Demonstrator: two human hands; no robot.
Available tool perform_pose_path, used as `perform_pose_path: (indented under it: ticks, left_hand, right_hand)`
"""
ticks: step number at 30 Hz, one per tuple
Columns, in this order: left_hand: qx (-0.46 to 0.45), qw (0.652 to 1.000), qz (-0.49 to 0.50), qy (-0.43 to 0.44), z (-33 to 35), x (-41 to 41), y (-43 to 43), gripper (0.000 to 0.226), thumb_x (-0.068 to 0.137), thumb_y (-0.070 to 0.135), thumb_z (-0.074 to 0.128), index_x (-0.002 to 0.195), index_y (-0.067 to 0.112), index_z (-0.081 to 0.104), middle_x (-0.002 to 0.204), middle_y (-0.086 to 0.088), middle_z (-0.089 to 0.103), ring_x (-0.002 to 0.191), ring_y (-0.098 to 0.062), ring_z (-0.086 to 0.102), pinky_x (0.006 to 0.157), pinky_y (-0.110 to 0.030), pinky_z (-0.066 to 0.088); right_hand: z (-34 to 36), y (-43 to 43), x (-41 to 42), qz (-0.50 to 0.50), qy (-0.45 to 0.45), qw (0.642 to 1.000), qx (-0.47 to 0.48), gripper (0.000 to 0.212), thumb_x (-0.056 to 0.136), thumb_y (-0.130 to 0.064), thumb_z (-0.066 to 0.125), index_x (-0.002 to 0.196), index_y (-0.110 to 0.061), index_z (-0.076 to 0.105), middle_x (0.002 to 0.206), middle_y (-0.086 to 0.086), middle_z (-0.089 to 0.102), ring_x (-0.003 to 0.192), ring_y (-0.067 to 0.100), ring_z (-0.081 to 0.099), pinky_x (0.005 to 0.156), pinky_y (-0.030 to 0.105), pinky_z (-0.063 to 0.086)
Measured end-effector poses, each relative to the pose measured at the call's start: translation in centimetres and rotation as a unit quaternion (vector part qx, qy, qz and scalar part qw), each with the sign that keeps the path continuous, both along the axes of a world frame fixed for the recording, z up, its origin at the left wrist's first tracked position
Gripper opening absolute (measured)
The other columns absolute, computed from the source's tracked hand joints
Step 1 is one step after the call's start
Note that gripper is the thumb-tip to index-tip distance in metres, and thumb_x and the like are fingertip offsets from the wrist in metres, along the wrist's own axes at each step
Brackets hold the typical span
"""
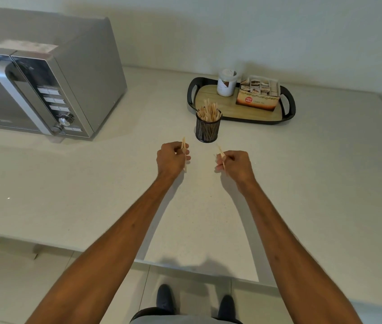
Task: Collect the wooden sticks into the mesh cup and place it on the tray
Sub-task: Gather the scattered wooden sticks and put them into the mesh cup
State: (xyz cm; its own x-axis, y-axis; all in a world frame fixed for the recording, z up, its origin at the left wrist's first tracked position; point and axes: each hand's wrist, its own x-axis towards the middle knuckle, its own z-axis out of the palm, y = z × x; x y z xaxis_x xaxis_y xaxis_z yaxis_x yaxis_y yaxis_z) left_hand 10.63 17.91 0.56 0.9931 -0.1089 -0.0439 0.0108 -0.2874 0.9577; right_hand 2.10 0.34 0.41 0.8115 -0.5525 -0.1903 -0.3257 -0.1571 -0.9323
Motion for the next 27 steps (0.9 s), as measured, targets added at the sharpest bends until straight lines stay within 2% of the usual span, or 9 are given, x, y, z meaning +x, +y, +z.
perform_pose_path:
  ticks: [2, 4, 6, 8, 11, 15, 17, 23, 27]
  left_hand:
    - [-0.029, 0.999, -0.015, -0.006, 0.3, 0.1, -0.5, 0.023, 0.108, 0.002, 0.059, 0.122, -0.005, 0.076, 0.118, -0.019, 0.077, 0.097, -0.036, 0.080, 0.085, -0.042, 0.069]
    - [-0.062, 0.998, -0.027, -0.014, 0.6, 0.3, -0.9, 0.023, 0.111, 0.007, 0.058, 0.123, -0.003, 0.074, 0.117, -0.018, 0.078, 0.096, -0.033, 0.080, 0.078, -0.030, 0.068]
    - [-0.096, 0.995, -0.036, -0.018, 0.8, 0.5, -1.5, 0.025, 0.112, 0.013, 0.058, 0.125, -0.003, 0.072, 0.114, -0.018, 0.080, 0.098, -0.031, 0.081, 0.081, -0.030, 0.067]
    - [-0.118, 0.992, -0.041, -0.023, 0.9, 0.6, -2.0, 0.028, 0.112, 0.020, 0.060, 0.126, -0.002, 0.071, 0.112, -0.016, 0.081, 0.099, -0.030, 0.081, 0.085, -0.036, 0.067]
    - [-0.126, 0.990, -0.040, -0.048, 1.3, 0.8, -2.8, 0.030, 0.111, 0.027, 0.063, 0.123, 0.001, 0.071, 0.106, -0.007, 0.082, 0.093, -0.023, 0.082, 0.074, -0.030, 0.067]
    - [-0.065, 0.989, -0.047, -0.126, 1.2, 0.9, -3.5, 0.026, 0.110, 0.031, 0.063, 0.111, 0.005, 0.068, 0.105, -0.006, 0.082, 0.099, -0.023, 0.080, 0.086, -0.044, 0.067]
    - [-0.023, 0.987, -0.055, -0.149, 0.3, 0.5, -3.6, 0.024, 0.111, 0.032, 0.063, 0.109, 0.008, 0.066, 0.104, -0.004, 0.081, 0.096, -0.023, 0.078, 0.085, -0.048, 0.066]
    - [-0.006, 0.982, -0.091, -0.166, -2.3, -0.2, -3.8, 0.014, 0.114, 0.024, 0.058, 0.113, 0.012, 0.065, 0.109, 0.009, 0.080, 0.102, -0.004, 0.079, 0.092, -0.037, 0.067]
    - [-0.067, 0.979, -0.055, -0.186, 0.1, 0.4, -4.5, 0.019, 0.113, 0.033, 0.060, 0.111, 0.016, 0.068, 0.096, 0.008, 0.080, 0.092, -0.014, 0.079, 0.082, -0.036, 0.067]
  right_hand:
    - [0.3, -0.6, 0.0, -0.003, -0.014, 0.999, 0.039, 0.029, 0.110, 0.001, 0.041, 0.113, 0.009, 0.069, 0.102, 0.030, 0.072, 0.082, 0.036, 0.075, 0.082, 0.049, 0.066]
    - [0.7, -1.1, 0.1, -0.006, -0.028, 0.996, 0.084, 0.028, 0.109, 0.003, 0.034, 0.115, 0.003, 0.061, 0.094, 0.024, 0.067, 0.083, 0.035, 0.073, 0.074, 0.043, 0.066]
    - [1.2, -1.4, 0.1, 0.007, -0.045, 0.993, 0.111, 0.027, 0.108, 0.003, 0.032, 0.118, -0.001, 0.057, 0.091, 0.020, 0.068, 0.088, 0.035, 0.074, 0.075, 0.039, 0.064]
    - [1.4, -1.6, 0.5, 0.028, -0.052, 0.995, 0.081, 0.030, 0.109, 0.002, 0.031, 0.126, 0.001, 0.057, 0.095, 0.019, 0.070, 0.094, 0.033, 0.074, 0.083, 0.038, 0.061]
    - [1.6, -1.7, 1.3, 0.042, -0.057, 0.997, 0.006, 0.034, 0.113, -0.002, 0.032, 0.131, -0.005, 0.061, 0.100, 0.014, 0.068, 0.100, 0.024, 0.074, 0.087, 0.030, 0.055]
    - [1.5, -1.9, 1.9, 0.060, -0.107, 0.991, -0.045, 0.028, 0.116, -0.010, 0.031, 0.123, -0.002, 0.057, 0.108, 0.014, 0.068, 0.107, 0.027, 0.072, 0.095, 0.033, 0.052]
    - [1.0, -1.7, 1.7, 0.087, -0.135, 0.984, -0.079, 0.028, 0.117, -0.014, 0.030, 0.118, 0.000, 0.054, 0.110, 0.015, 0.070, 0.109, 0.026, 0.070, 0.097, 0.033, 0.051]
    - [-1.7, -1.5, 1.0, 0.167, -0.128, 0.966, -0.153, 0.017, 0.115, -0.007, 0.033, 0.115, -0.002, 0.049, 0.111, 0.014, 0.070, 0.105, 0.029, 0.070, 0.098, 0.048, 0.058]
    - [0.0, -2.1, 2.2, 0.137, -0.156, 0.971, -0.121, 0.020, 0.117, -0.016, 0.033, 0.118, -0.006, 0.050, 0.110, 0.007, 0.075, 0.106, 0.023, 0.074, 0.098, 0.047, 0.060]
